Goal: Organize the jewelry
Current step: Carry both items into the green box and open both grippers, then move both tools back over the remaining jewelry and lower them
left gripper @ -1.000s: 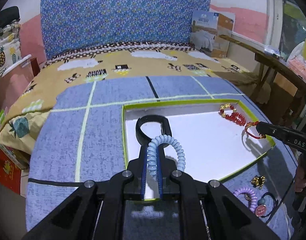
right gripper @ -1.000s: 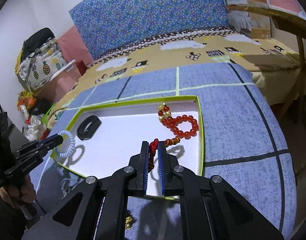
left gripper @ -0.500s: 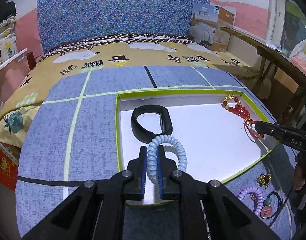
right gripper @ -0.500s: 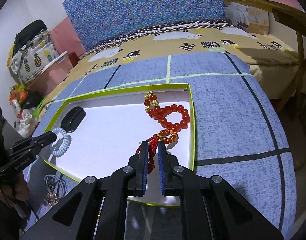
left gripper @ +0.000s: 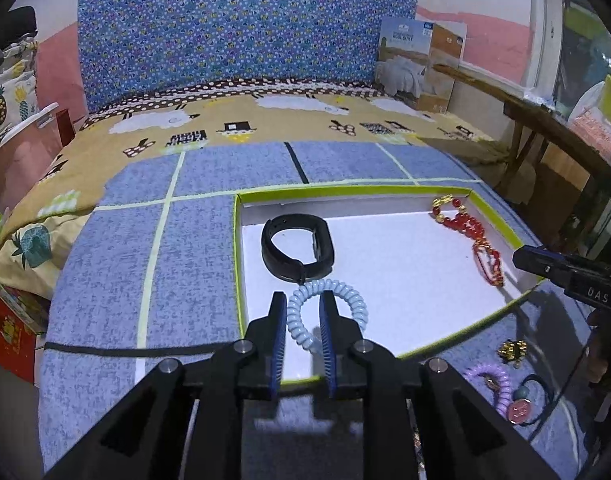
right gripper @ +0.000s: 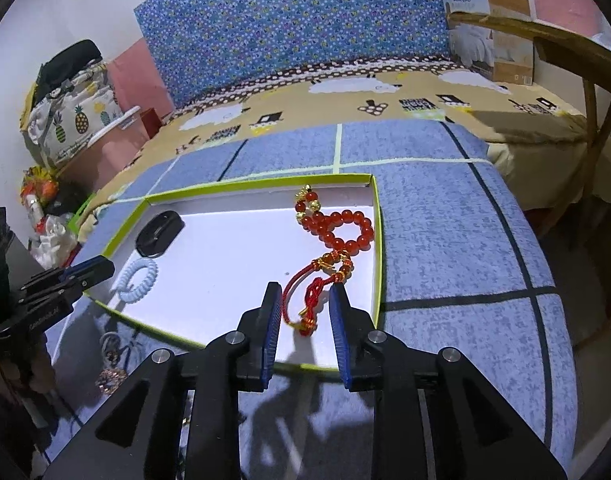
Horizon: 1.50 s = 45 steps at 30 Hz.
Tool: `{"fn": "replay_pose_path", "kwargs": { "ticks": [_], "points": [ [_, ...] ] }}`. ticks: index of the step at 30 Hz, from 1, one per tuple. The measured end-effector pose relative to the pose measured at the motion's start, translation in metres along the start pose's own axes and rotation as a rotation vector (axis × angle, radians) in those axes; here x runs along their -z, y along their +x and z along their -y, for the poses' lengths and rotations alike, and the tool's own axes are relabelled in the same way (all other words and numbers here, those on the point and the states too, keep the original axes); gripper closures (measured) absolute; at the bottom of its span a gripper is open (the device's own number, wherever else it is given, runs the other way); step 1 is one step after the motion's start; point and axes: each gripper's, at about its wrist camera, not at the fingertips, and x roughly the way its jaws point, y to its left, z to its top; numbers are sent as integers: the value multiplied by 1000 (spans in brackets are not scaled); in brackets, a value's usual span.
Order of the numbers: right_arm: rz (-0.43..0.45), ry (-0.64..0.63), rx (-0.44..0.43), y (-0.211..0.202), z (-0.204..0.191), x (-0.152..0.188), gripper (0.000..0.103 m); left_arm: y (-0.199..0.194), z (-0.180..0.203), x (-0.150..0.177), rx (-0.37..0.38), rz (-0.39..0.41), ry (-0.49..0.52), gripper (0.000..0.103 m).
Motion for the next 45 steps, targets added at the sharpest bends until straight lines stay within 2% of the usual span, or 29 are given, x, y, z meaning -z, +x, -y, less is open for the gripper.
{"fn": "replay_pose_path", "kwargs": {
  "ticks": [13,21,34,45],
  "points": [
    [107,-40,-19,-76,-28,42,78,-77,24,30,1,113,16,85],
    [131,-71,7,-111,-47,77,78,-116,35,60,-8,156,30,85],
    [125,-126,23,-138,-74,125,78,-148,42,101,23,144,33,85],
    [113,-142,22,-138,-80,132,78,-149,45,107,47,136,41,85]
  ]
}}
